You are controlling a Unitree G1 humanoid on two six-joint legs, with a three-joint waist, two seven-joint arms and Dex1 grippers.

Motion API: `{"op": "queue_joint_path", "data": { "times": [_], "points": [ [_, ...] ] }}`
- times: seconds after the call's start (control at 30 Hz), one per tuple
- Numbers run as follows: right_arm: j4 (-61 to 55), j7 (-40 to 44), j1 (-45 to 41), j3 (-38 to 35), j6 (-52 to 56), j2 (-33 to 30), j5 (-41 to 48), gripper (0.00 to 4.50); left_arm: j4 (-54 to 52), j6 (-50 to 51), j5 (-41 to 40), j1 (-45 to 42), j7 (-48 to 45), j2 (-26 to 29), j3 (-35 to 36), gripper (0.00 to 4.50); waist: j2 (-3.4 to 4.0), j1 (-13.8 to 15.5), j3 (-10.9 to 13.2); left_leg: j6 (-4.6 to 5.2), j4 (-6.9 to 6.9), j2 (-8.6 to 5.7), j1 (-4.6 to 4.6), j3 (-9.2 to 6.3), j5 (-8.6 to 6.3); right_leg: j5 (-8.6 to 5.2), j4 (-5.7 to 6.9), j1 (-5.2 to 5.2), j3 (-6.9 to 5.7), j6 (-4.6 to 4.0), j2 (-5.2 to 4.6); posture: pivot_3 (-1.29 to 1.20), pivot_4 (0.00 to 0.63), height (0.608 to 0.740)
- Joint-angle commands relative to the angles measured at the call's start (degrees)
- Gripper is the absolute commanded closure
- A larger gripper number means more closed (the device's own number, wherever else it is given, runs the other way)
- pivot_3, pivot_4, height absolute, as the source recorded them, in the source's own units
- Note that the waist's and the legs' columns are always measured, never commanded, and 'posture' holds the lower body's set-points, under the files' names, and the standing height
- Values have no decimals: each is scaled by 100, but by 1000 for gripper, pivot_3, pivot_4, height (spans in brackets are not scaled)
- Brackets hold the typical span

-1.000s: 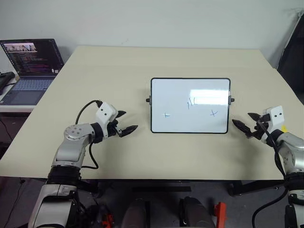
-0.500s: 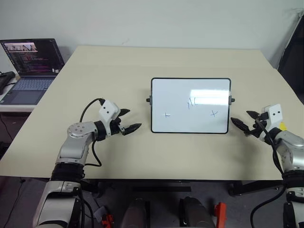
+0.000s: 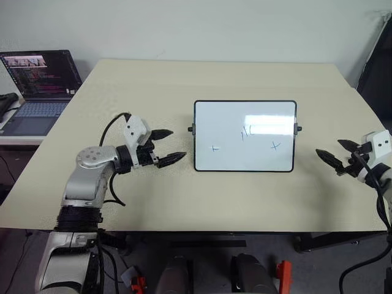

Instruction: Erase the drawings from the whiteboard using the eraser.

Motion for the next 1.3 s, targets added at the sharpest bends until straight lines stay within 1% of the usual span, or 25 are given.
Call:
{"op": "queue_joint_path", "data": {
  "times": [0.03, 0.13, 0.27, 0.43, 0.5, 0.57, 0.67, 0.87, 1.3],
  "points": [
    [238, -125, -162, -344, -52, -391, -16, 42, -679, 335, -159, -82, 133, -138, -300, 0, 1, 1, 0, 0, 0, 0, 1, 0, 0, 0, 0, 0, 0, 0, 0, 0, 150, 740],
    [710, -267, -396, -386, -67, -623, -72, 42, -888, 440, -50, -164, 251, -493, -812, 0, 2, 21, 0, 0, 6, -4, 1, 2, 0, 0, -2, 4, 1, 1, -2, 0, 150, 740],
    [1535, -231, -849, -208, -40, -862, -247, 42, -633, 200, 260, -354, 402, -1055, -1413, 0, 2, 4, 0, 0, 8, -2, 1, 6, 0, 0, -4, 5, 4, 1, 2, 0, 150, 740],
    [2555, -184, -1351, -158, -165, -1055, -420, 42, -224, -137, 579, -583, 552, -1566, -1779, 0, 4, -27, -1, 0, 5, -2, 6, 16, 0, 0, -4, 4, 13, 0, 4, 0, 150, 740],
    [2932, -235, -1471, -10, -107, -1126, -614, 42, -85, -253, 731, -699, 651, -1731, -1883, 0, 5, -21, -1, 0, 5, -2, 5, 17, 0, 0, -5, 4, 14, 0, 4, 0, 150, 740],
    [3206, -153, -1535, 94, -108, -1149, -707, 42, 26, -314, 839, -822, 761, -1969, -1998, 0, 4, -13, -1, 0, 6, -3, 3, 17, 0, 0, -7, 4, 14, 1, 3, 0, 150, 740],
    [3404, -1, -1566, 208, -126, -1134, -804, 42, 102, -363, 964, -870, 802, -2188, -2191, 0, 6, -13, -2, 0, 6, -4, 3, 17, 0, -1, -8, 4, 14, 2, 3, 0, 150, 740],
    [3750, -27, -1706, 235, -190, -1123, -890, 42, -6, -269, 926, -797, 686, -2401, -2393, 0, 13, -29, -4, 0, 5, -4, 5, 19, 0, -2, -7, 4, 17, 4, 3, 0, 150, 740],
    [4230, -41, -1915, 226, -315, -972, -914, 42, -115, -142, 827, -712, 593, -2377, -2361, 0, 15, -33, -5, 0, 6, -5, 3, 19, 0, -3, -8, 4, 19, 5, 3, 0, 150, 740]
  ]
}}
